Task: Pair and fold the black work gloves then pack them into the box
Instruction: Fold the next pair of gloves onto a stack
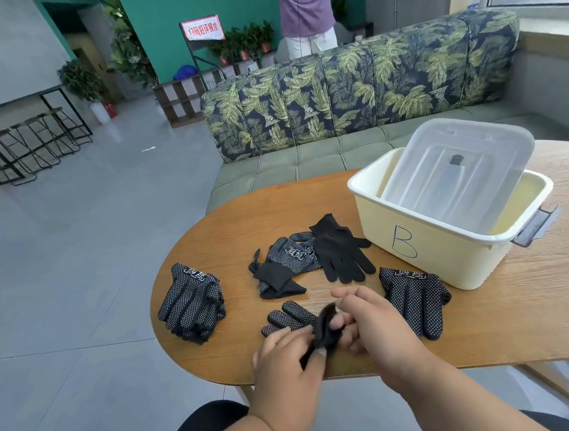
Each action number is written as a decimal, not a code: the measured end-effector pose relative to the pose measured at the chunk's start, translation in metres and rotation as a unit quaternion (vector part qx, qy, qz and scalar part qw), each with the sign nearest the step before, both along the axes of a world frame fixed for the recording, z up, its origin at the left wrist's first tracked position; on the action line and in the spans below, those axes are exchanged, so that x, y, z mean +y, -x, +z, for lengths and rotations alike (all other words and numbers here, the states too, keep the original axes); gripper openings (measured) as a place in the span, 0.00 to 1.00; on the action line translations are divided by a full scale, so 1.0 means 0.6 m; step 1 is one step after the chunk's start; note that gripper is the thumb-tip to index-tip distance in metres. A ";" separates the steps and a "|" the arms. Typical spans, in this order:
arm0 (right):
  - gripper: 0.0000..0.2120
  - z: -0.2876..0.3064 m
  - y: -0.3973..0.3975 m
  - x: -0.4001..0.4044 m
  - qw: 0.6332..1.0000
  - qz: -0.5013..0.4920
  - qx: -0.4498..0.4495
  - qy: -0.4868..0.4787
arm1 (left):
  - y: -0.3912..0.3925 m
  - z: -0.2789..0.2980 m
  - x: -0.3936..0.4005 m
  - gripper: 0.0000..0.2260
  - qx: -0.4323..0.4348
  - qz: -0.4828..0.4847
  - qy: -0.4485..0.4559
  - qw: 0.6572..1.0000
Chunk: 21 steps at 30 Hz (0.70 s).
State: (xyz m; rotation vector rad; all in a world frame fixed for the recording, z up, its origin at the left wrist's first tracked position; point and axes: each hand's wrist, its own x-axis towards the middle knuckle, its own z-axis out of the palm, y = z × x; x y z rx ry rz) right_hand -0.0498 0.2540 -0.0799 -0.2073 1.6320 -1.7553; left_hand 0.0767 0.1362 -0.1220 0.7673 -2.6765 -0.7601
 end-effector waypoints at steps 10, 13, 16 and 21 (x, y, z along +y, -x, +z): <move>0.19 -0.034 -0.019 -0.006 0.925 0.123 0.323 -0.160 | -0.004 0.026 -0.018 0.12 0.103 0.052 -0.280 0.953; 0.21 -0.040 -0.022 -0.010 0.890 0.138 0.388 -0.193 | 0.003 0.017 -0.031 0.10 0.073 0.060 -0.260 0.961; 0.23 -0.047 -0.023 -0.013 0.865 0.157 0.427 -0.210 | 0.014 0.008 -0.049 0.15 0.069 0.098 -0.239 0.964; 0.26 -0.055 -0.027 -0.015 0.808 0.193 0.497 -0.252 | 0.015 0.013 -0.065 0.27 0.067 0.123 -0.175 0.975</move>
